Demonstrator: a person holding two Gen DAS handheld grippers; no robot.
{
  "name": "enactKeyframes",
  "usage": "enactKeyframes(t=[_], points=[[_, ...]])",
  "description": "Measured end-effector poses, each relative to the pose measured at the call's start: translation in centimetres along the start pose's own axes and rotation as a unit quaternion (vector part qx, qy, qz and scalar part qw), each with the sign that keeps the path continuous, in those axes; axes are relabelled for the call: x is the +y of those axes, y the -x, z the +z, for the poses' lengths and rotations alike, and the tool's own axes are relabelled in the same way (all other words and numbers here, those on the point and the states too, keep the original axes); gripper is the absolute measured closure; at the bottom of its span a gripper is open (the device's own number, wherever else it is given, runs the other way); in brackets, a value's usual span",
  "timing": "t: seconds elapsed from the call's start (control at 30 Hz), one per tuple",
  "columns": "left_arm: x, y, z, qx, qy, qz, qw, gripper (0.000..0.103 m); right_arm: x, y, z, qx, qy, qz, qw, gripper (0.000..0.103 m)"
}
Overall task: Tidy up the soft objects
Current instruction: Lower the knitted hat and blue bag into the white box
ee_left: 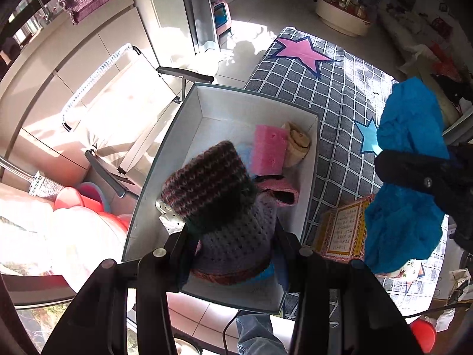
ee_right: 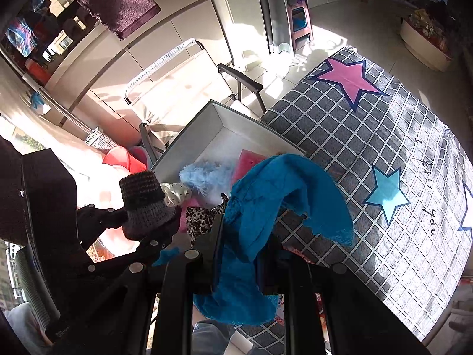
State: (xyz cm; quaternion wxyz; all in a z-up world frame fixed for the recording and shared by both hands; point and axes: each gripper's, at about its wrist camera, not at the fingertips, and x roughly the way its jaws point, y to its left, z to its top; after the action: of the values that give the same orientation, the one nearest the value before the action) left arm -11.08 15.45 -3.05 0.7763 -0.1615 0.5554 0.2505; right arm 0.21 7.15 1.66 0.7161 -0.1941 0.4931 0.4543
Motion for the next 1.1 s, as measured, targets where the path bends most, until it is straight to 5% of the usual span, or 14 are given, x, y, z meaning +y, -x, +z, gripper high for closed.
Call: enactKeyframes(t=[1.1], points=[[1.7, -2.8, 0.4, 0.032, 0.021, 0.002, 0.9993, 0.054, 1.9, -3.0, 2.3, 0.030, 0.029, -0.002, 0.999, 0.084]])
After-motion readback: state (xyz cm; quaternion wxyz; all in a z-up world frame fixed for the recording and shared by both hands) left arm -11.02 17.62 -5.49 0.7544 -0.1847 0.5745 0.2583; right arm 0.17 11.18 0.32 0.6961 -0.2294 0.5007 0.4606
